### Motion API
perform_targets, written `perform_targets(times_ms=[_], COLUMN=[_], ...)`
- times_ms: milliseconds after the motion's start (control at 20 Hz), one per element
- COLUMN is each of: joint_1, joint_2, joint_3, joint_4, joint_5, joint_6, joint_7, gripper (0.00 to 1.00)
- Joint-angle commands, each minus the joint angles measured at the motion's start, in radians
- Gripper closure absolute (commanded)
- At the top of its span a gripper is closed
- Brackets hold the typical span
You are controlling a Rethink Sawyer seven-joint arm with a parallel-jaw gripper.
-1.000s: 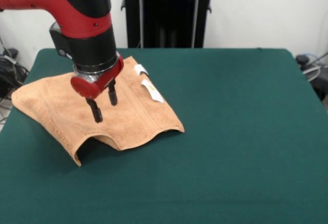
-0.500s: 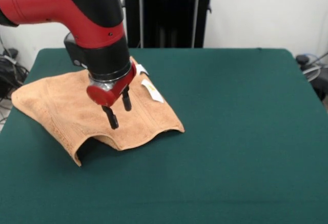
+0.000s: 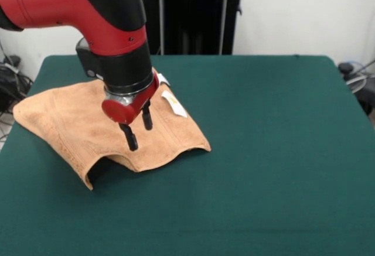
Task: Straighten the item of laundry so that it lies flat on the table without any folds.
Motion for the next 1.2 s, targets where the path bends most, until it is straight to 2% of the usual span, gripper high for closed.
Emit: perform_targets(times_ms=[50,250,600,1200], joint_1=[0.033,0.022,0.01,-0.025], joint_2=[-0.006,0.024,0.059,0.144], joint_3=[0.018,-0.006,-0.013,-0.025], joint_4=[-0.037,-0.029,-0.026,-0.022], joint_5=[-0.075,-0.035,-0.02,-0.012], joint_6=[0.082,0.179,0.249,0.277], joint_7=[-0.121,-0.116,-0.095,-0.046], gripper=[0.0,0.0,0.0,0.0])
